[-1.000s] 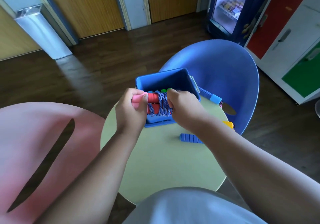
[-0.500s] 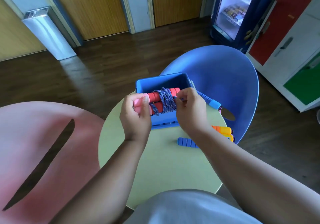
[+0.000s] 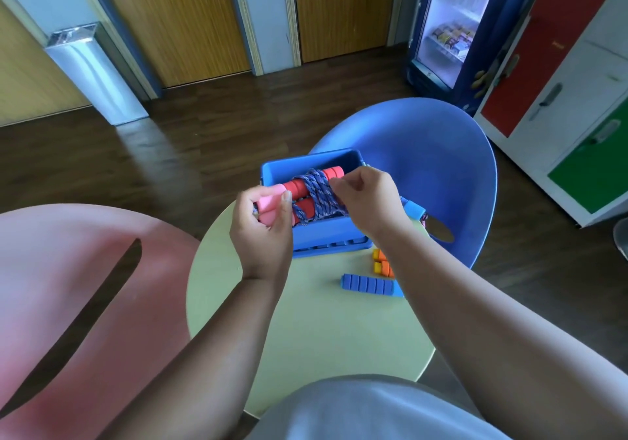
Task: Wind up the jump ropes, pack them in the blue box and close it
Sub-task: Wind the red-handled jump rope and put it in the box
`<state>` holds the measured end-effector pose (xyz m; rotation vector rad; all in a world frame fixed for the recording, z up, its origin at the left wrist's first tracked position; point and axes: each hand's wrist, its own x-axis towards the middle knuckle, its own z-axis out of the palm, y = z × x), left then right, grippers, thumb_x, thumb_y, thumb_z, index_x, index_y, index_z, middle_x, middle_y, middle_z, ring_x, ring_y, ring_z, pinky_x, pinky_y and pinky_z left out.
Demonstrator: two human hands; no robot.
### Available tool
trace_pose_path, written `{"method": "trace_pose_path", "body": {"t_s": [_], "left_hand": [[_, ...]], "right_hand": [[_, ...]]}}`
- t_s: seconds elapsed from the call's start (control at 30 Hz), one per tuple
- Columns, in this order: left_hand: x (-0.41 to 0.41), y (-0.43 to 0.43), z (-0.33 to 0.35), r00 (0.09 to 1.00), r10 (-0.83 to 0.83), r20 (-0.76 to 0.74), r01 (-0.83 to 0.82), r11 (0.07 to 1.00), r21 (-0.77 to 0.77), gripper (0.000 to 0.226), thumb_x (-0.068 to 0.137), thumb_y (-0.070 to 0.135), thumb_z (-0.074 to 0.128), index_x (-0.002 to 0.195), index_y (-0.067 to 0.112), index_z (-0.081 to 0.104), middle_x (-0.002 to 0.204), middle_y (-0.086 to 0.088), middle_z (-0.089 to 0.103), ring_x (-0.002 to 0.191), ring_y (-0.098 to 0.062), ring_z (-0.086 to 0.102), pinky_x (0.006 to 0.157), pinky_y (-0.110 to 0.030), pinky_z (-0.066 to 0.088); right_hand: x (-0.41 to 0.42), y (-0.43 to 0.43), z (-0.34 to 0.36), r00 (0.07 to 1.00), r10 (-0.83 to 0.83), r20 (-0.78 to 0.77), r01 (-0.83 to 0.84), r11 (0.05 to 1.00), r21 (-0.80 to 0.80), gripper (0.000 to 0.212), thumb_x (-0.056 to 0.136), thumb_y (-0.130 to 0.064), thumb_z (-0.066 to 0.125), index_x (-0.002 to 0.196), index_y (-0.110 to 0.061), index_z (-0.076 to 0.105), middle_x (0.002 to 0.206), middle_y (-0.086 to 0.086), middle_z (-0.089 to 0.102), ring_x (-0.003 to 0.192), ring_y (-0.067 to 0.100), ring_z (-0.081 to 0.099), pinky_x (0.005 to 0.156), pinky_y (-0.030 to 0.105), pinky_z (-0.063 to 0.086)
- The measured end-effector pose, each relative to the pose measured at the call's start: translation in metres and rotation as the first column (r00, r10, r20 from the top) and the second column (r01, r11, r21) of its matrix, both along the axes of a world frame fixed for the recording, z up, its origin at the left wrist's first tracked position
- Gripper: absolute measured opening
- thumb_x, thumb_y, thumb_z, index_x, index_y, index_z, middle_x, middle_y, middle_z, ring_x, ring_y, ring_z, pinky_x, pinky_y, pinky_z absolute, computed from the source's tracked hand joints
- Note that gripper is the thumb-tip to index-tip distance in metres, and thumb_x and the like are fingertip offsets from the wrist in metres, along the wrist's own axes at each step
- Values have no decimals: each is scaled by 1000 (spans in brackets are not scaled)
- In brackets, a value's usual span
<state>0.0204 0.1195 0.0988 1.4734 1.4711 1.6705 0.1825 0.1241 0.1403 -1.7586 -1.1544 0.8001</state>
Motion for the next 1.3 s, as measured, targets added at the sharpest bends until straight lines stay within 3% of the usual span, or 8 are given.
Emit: {"method": "trace_pose_path", "body": {"t_s": [0.4, 0.63, 0.73, 0.83, 0.93, 1.03, 1.17, 1.3], "left_hand": [[-11, -2, -5, 994, 104, -33, -105, 994, -7, 10, 93, 22, 72, 101, 22, 66, 101, 7, 71, 92, -16, 68, 81, -32, 56], [-20, 1, -5, 999, 16, -33, -20, 991, -130, 9, 94, 20, 71, 95, 23, 63, 84, 24, 69, 78, -1, 64, 74, -21, 51], [-29, 2, -11, 997, -70, 44, 79, 968, -240, 10, 93, 24, 72, 91, 28, 63, 85, 21, 71, 73, -4, 63, 69, -27, 51], [-33, 1, -12, 989, -104, 108, 134, 940, -315, 9, 92, 35, 72, 93, 30, 65, 92, 4, 71, 68, -18, 62, 55, -36, 47], [-27, -3, -10, 981, -115, 153, 164, 916, -366, 11, 94, 29, 73, 103, 29, 66, 92, 0, 68, 61, -17, 59, 44, -30, 44], [-23, -5, -11, 962, -130, 238, 225, 875, -428, 18, 94, 28, 74, 109, 26, 65, 83, -9, 65, 47, -18, 52, 38, -25, 37], [-19, -8, -15, 942, -127, 312, 269, 840, -471, 23, 90, 32, 79, 100, 18, 64, 64, -8, 59, 45, -20, 46, 39, -25, 35], [-18, -7, -14, 931, -77, 357, 264, 818, -512, 23, 89, 30, 79, 100, 18, 62, 74, -8, 60, 48, -18, 48, 42, -25, 33]], "right_hand": [[-18, -9, -15, 843, -40, -536, -50, 987, -151, 26, 102, -8, 56, 77, -5, 63, 68, 5, 57, 54, 14, 48, 43, 16, 41], [-17, -14, -24, 978, 120, -172, -142, 983, -118, 20, 92, -8, 55, 75, 1, 59, 64, 10, 49, 56, 19, 33, 50, 25, 30], [-7, -14, -37, 992, 119, 39, -117, 992, -56, 15, 88, -15, 59, 75, -18, 65, 85, 10, 64, 76, 25, 54, 58, 23, 38], [-4, -21, -38, 991, 67, -118, -75, 995, -65, 19, 92, -22, 60, 110, -23, 54, 118, 3, 52, 101, 22, 59, 69, 28, 54], [-5, -30, -36, 932, 148, -331, -177, 982, -59, 41, 95, -14, 47, 133, -30, 49, 116, -3, 54, 97, 16, 58, 69, 39, 63], [-6, -35, -35, 958, 137, -252, -142, 990, 0, 42, 87, -23, 45, 125, -26, 62, 120, 3, 58, 97, 13, 58, 73, 22, 52], [-11, -44, -43, 966, 145, -216, -128, 987, 93, 39, 86, -37, 55, 122, -25, 65, 121, 2, 61, 111, 12, 60, 94, 27, 49], [-13, -48, -52, 953, 138, -269, -116, 989, 96, 35, 92, -34, 69, 125, -25, 64, 118, 4, 64, 102, 9, 64, 88, 24, 51]]}}
